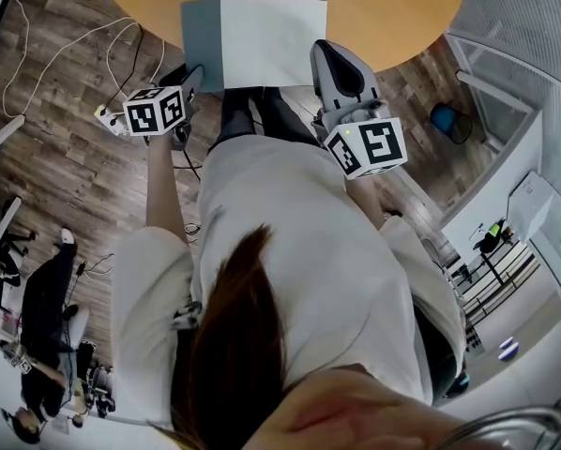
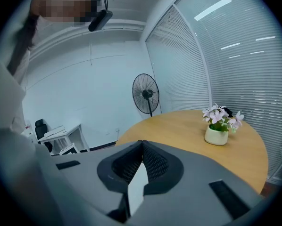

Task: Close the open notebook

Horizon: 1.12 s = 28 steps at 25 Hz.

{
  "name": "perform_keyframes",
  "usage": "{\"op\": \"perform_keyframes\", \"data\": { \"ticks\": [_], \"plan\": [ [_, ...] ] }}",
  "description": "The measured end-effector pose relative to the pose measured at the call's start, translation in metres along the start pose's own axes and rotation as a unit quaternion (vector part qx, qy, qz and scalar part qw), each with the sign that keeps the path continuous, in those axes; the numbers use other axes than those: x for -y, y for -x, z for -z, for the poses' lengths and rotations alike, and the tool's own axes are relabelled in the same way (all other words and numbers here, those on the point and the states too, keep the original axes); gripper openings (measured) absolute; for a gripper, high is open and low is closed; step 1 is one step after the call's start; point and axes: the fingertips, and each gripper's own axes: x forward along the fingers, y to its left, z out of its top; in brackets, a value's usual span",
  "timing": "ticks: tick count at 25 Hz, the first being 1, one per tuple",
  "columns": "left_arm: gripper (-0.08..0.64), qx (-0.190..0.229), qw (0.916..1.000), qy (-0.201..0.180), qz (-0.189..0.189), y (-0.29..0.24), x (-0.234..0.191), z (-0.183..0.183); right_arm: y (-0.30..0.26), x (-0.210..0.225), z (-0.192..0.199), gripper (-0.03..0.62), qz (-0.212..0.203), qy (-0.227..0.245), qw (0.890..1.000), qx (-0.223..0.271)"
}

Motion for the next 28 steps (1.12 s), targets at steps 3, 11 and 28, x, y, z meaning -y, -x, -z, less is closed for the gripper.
{"op": "perform_keyframes", "data": {
  "ticks": [3, 11, 28],
  "plan": [
    [0.106, -0.002, 1.0000, -0.009, 0.002, 0.008, 0.004, -0.004, 0.004, -0.002, 0.000, 0.003, 0.003, -0.002, 1.000, 0.004],
    [0.041, 0.033, 0.9985, -0.043, -0.007, 0.031, 0.027, -0.020, 0.014, -0.001, 0.002, 0.003, 0.007, -0.008, 1.000, 0.014],
    [0.025, 0.090, 0.9959, -0.011, 0.002, 0.057, 0.088, -0.044, 0.045, 0.030, -0.013, 0.003, 0.028, -0.015, 0.998, 0.062]
  ]
}}
